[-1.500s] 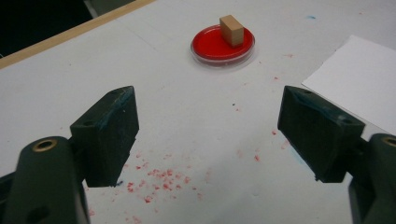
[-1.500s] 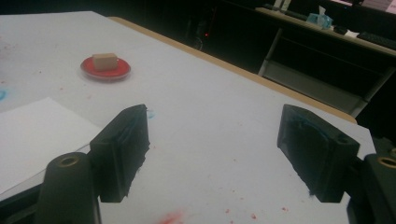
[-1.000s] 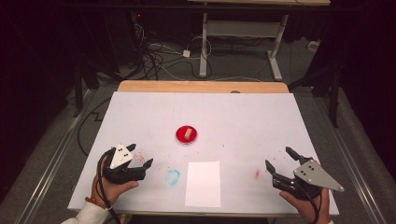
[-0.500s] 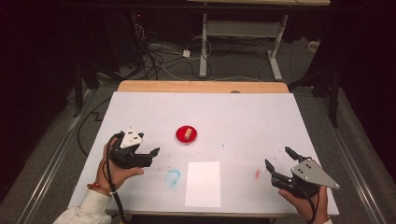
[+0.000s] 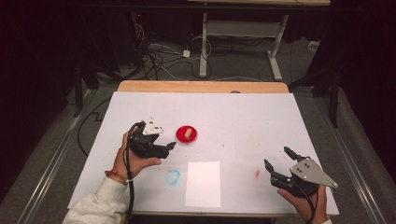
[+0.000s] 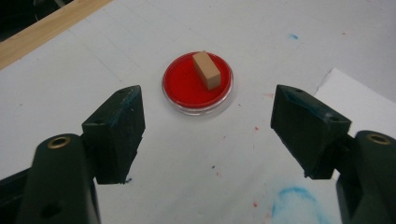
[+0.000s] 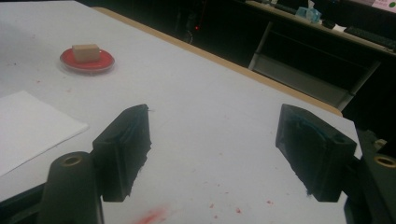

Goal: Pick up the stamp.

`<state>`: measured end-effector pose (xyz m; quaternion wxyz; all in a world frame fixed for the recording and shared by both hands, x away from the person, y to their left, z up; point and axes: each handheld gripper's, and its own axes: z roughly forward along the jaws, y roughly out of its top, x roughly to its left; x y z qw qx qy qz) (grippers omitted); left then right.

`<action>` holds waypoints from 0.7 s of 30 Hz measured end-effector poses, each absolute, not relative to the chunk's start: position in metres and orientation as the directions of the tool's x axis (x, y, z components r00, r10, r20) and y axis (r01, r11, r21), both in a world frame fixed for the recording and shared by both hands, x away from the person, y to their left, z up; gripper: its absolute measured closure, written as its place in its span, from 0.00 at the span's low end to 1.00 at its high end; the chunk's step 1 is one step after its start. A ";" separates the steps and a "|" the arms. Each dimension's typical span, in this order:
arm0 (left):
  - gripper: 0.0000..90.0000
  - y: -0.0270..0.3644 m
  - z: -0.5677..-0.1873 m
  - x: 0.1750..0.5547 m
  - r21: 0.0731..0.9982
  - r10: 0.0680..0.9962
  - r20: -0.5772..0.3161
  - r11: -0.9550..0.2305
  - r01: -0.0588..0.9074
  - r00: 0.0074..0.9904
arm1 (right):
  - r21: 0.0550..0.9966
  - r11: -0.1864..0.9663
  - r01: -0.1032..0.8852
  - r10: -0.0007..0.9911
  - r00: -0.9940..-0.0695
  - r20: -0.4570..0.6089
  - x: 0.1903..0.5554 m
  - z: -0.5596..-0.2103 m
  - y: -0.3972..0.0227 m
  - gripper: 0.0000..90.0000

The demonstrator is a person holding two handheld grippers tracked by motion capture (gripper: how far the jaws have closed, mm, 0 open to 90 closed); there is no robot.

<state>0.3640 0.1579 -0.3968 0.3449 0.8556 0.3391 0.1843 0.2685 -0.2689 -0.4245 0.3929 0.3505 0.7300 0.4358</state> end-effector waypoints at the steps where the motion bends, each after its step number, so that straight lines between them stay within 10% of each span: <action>1: 0.28 0.155 -0.397 0.367 0.711 0.705 0.081 -0.536 0.455 0.704 | 0.911 0.373 0.175 0.856 -0.443 -0.265 0.269 -0.425 -0.269 0.30; 21: 0.44 0.087 -0.421 0.444 0.523 0.731 0.017 -0.588 0.618 0.682 | 0.876 0.438 0.202 0.839 -0.443 -0.317 0.273 -0.435 -0.266 0.31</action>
